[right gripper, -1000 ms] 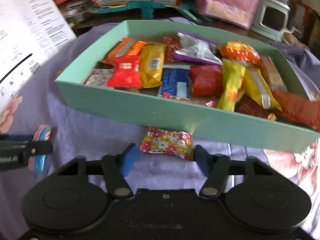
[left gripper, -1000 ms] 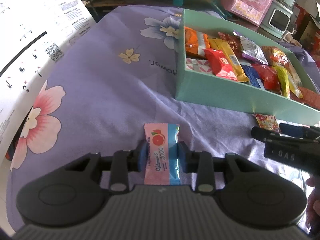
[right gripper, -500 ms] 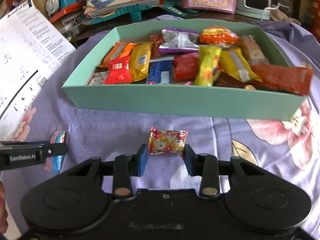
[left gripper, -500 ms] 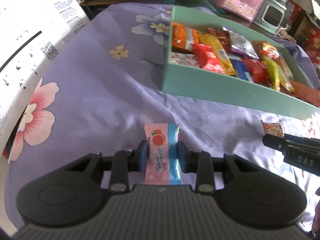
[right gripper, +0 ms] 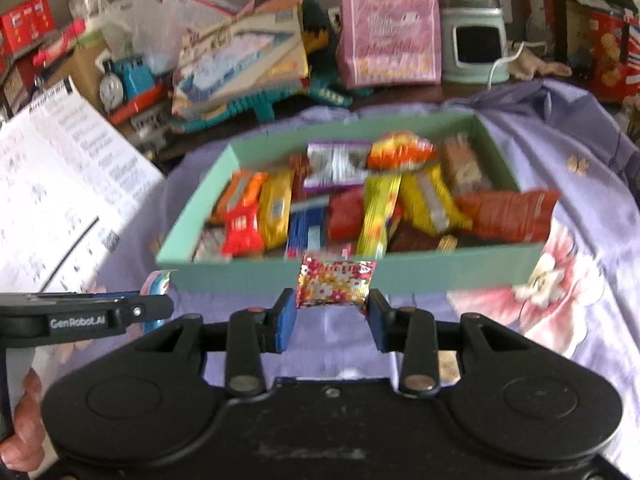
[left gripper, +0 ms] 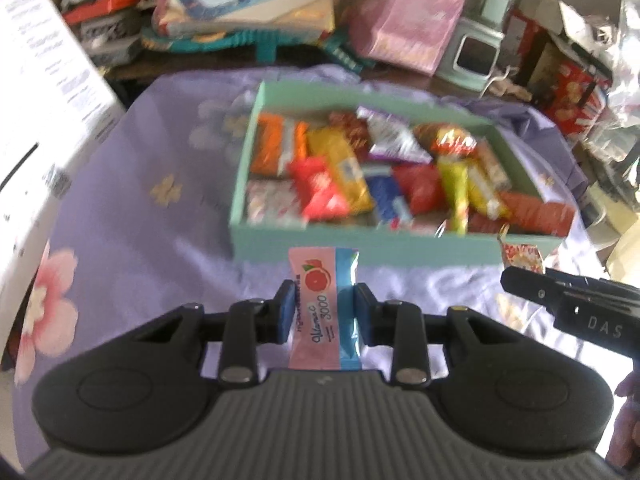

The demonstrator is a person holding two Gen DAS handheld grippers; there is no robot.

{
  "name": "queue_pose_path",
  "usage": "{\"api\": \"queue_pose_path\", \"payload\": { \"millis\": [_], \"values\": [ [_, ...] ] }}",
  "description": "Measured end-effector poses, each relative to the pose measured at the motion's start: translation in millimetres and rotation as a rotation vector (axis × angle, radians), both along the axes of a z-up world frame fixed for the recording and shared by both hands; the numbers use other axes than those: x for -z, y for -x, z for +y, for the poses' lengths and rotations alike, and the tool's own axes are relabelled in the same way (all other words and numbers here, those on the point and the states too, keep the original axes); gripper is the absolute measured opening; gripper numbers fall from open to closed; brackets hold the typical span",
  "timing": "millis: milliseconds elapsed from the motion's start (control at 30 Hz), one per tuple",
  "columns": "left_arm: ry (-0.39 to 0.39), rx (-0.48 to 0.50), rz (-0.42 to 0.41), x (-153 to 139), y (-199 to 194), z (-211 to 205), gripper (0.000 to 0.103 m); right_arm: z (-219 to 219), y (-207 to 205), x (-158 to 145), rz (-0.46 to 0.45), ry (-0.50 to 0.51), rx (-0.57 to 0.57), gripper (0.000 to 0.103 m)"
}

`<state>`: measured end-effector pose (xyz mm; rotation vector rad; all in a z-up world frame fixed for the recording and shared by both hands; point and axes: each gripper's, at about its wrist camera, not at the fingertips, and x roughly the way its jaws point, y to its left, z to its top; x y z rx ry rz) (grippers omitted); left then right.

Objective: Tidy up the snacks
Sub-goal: 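Carry the grapefruit bar and floral packet into the green box and release both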

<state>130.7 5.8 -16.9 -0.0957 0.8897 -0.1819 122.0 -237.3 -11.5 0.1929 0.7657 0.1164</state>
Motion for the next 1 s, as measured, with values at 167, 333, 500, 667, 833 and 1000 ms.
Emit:
{"api": "queue_pose_path", "payload": {
  "millis": [167,333,500,667,833,1000],
  "values": [
    [0.01,0.033,-0.031,-19,-32,-20,0.031,-15,-18,-15,-0.026,-0.028,0.026,0.037],
    [0.017,0.064,-0.036,-27,-65,-40,0.031,-23,-47,-25,-0.033,-0.042,0.028,0.037],
    [0.002,0.073,-0.028,-26,-101,-54,0.031,-28,-74,-29,-0.034,-0.06,0.041,0.037],
    [0.001,0.077,-0.018,-21,-124,-60,0.031,-47,-92,-22,-0.004,-0.079,0.087,0.037],
    [0.0,0.096,-0.004,-13,-138,-74,0.031,-63,-94,-11,0.021,-0.08,0.121,0.038],
    [-0.008,0.116,0.003,-10,-152,-92,0.033,-75,-92,-10,0.013,-0.076,0.149,0.046]
  ]
}}
